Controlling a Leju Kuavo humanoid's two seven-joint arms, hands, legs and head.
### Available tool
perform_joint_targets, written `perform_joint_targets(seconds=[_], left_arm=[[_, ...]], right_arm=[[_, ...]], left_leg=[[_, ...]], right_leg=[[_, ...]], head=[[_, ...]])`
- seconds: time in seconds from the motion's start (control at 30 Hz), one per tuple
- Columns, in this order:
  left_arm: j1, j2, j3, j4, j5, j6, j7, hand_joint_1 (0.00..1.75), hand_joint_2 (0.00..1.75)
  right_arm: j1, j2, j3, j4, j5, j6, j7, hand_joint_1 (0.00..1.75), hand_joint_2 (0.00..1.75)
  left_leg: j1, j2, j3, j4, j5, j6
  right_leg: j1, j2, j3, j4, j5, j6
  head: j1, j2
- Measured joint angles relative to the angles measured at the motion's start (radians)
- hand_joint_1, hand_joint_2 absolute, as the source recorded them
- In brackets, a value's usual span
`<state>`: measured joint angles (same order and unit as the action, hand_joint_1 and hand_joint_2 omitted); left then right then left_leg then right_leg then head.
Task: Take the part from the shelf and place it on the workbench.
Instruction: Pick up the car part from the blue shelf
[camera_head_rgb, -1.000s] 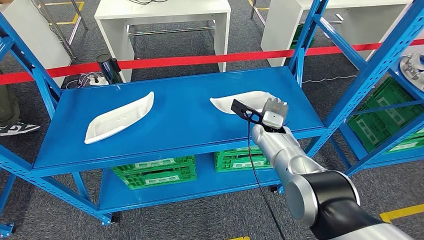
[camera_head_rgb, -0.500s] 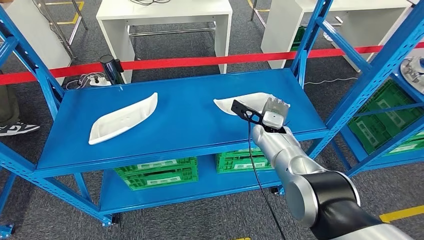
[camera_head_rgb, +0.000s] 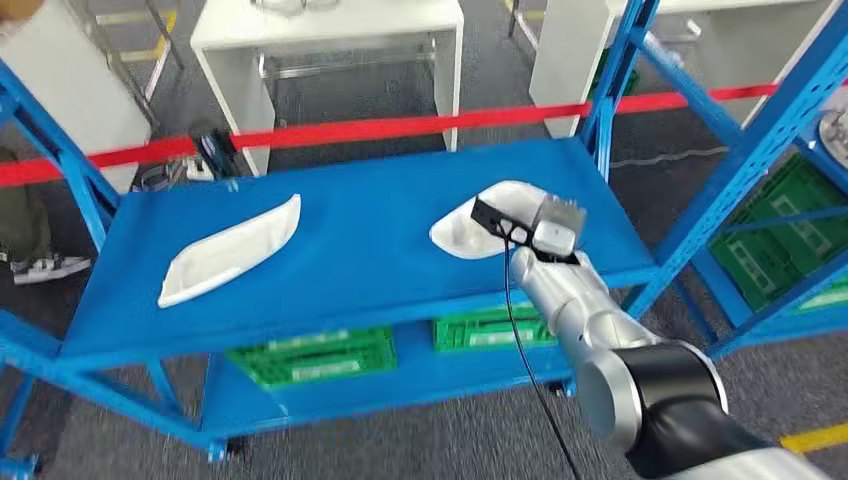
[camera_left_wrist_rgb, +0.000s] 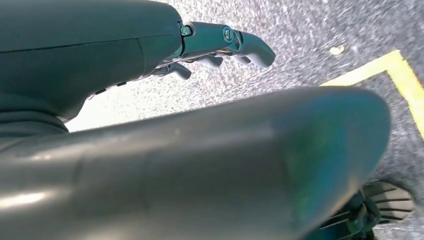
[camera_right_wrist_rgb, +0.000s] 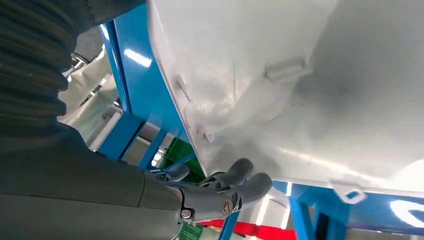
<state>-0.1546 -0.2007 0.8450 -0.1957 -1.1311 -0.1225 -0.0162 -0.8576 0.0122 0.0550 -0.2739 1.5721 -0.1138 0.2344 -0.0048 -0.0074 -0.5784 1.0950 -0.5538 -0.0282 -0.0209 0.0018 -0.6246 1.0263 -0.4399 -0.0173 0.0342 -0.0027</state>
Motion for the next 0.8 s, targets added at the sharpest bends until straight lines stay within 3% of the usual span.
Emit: perform_joint_targets(seconds=[0.07, 0.1, 0.13, 0.17, 0.23, 0.3, 0.4, 0.47, 0.5, 0.57, 0.63, 0.67, 0.7, 0.77, 0.8], left_arm=[[-0.001, 0.000, 0.000, 0.000, 0.000, 0.000, 0.001, 0.00, 0.00], [-0.001, 0.001, 0.000, 0.000, 0.000, 0.000, 0.002, 0.00, 0.00], [0.000, 0.001, 0.000, 0.000, 0.000, 0.000, 0.002, 0.00, 0.00], [0.000, 0.001, 0.000, 0.000, 0.000, 0.000, 0.003, 0.00, 0.00], [-0.001, 0.002, 0.000, 0.000, -0.001, 0.000, 0.003, 0.00, 0.00], [-0.003, 0.001, 0.000, 0.000, -0.002, 0.000, 0.003, 0.00, 0.00], [-0.003, 0.002, 0.000, 0.000, -0.003, 0.000, 0.003, 0.00, 0.00], [-0.004, 0.002, 0.000, 0.000, -0.003, 0.000, 0.003, 0.00, 0.00], [-0.004, 0.002, 0.000, -0.001, -0.003, 0.000, 0.003, 0.00, 0.00], [-0.004, 0.002, 0.000, -0.001, -0.003, 0.000, 0.003, 0.00, 0.00], [-0.002, 0.002, 0.000, -0.001, -0.003, 0.000, 0.003, 0.00, 0.00], [-0.002, 0.001, 0.000, -0.001, -0.003, 0.000, 0.003, 0.00, 0.00], [-0.002, 0.001, 0.000, -0.001, -0.003, 0.000, 0.003, 0.00, 0.00], [-0.004, 0.000, 0.000, -0.001, -0.003, 0.000, 0.003, 0.00, 0.00], [-0.004, 0.000, 0.000, -0.001, -0.003, 0.000, 0.003, 0.00, 0.00]], right_arm=[[0.001, 0.000, 0.000, 0.000, 0.000, 0.000, 0.000, 0.00, 1.75], [0.002, 0.000, -0.001, 0.000, 0.000, 0.000, 0.000, 0.00, 1.75], [0.003, 0.000, -0.001, 0.000, 0.000, 0.000, 0.000, 0.00, 1.75], [0.003, 0.000, -0.001, 0.000, 0.000, 0.000, 0.000, 0.00, 1.75], [0.004, 0.000, -0.002, 0.000, 0.000, 0.001, 0.001, 0.00, 1.75], [0.004, 0.000, -0.002, 0.000, -0.001, 0.001, 0.001, 0.00, 1.75], [0.006, 0.000, -0.002, 0.000, -0.001, 0.001, 0.000, 0.00, 1.75], [0.006, 0.000, -0.002, 0.000, -0.001, 0.001, 0.000, 0.00, 1.75], [0.006, 0.000, -0.002, 0.000, -0.001, 0.001, 0.000, 0.00, 1.75], [0.009, -0.001, -0.002, 0.000, -0.001, 0.001, 0.000, 0.00, 1.75], [0.016, -0.002, -0.002, 0.001, -0.001, 0.002, 0.000, 0.00, 1.75], [0.019, -0.002, -0.002, 0.001, -0.001, 0.002, 0.000, 0.00, 1.75], [0.020, -0.003, -0.002, 0.002, -0.001, 0.002, 0.000, 0.00, 1.75], [0.017, -0.004, -0.002, 0.002, -0.001, 0.001, -0.002, 0.00, 1.75], [0.015, -0.004, -0.002, 0.002, -0.001, 0.000, -0.004, 0.00, 1.75]], left_leg=[[0.005, 0.002, -0.074, 0.135, -0.051, -0.012], [0.008, 0.002, -0.109, 0.190, -0.063, -0.016], [0.010, 0.002, -0.129, 0.212, -0.056, -0.018], [0.012, 0.002, -0.128, 0.195, -0.029, -0.019], [0.015, 0.003, -0.077, 0.062, 0.053, -0.021], [0.012, 0.002, -0.027, -0.049, 0.094, -0.014], [0.008, 0.000, -0.017, -0.070, 0.095, 0.011], [0.010, 0.000, -0.014, -0.078, 0.100, 0.028], [0.011, 0.000, -0.013, -0.081, 0.102, 0.035], [0.009, 0.000, -0.013, -0.081, 0.101, 0.041], [0.005, 0.000, -0.012, -0.078, 0.098, 0.045], [0.003, 0.000, -0.012, -0.076, 0.096, 0.047], [0.001, 0.000, -0.010, -0.074, 0.094, 0.047], [-0.003, 0.000, -0.009, -0.069, 0.088, 0.044], [-0.004, -0.001, -0.010, -0.067, 0.086, 0.041]], right_leg=[[-0.001, -0.001, 0.005, -0.001, -0.004, -0.006], [-0.001, 0.000, 0.006, 0.000, -0.006, -0.007], [-0.001, 0.000, 0.008, 0.000, -0.008, -0.006], [-0.002, 0.001, 0.010, 0.001, -0.010, -0.005], [-0.006, 0.002, 0.016, 0.005, -0.016, 0.003], [-0.005, 0.003, 0.017, 0.009, -0.021, 0.015], [-0.004, 0.004, 0.016, 0.002, -0.018, 0.034], [-0.006, 0.003, 0.006, 0.023, -0.033, 0.044], [-0.006, 0.002, -0.012, 0.061, -0.054, 0.047], [-0.003, 0.002, -0.077, 0.193, -0.114, 0.048], [0.001, 0.002, -0.130, 0.292, -0.140, 0.046], [0.003, 0.002, -0.131, 0.286, -0.124, 0.042], [0.005, 0.002, -0.110, 0.238, -0.092, 0.037], [0.012, 0.001, -0.041, 0.091, -0.028, 0.023], [0.016, 0.001, -0.016, 0.040, -0.013, 0.018]], head=[[-0.002, 0.000], [-0.002, 0.000], [-0.001, 0.000], [-0.001, 0.000], [-0.001, 0.000], [-0.002, 0.000], [-0.003, 0.000], [-0.002, 0.000], [0.000, 0.000], [0.001, 0.000], [0.002, 0.000], [0.002, 0.000], [0.002, 0.000], [0.002, 0.000], [0.002, 0.000]])
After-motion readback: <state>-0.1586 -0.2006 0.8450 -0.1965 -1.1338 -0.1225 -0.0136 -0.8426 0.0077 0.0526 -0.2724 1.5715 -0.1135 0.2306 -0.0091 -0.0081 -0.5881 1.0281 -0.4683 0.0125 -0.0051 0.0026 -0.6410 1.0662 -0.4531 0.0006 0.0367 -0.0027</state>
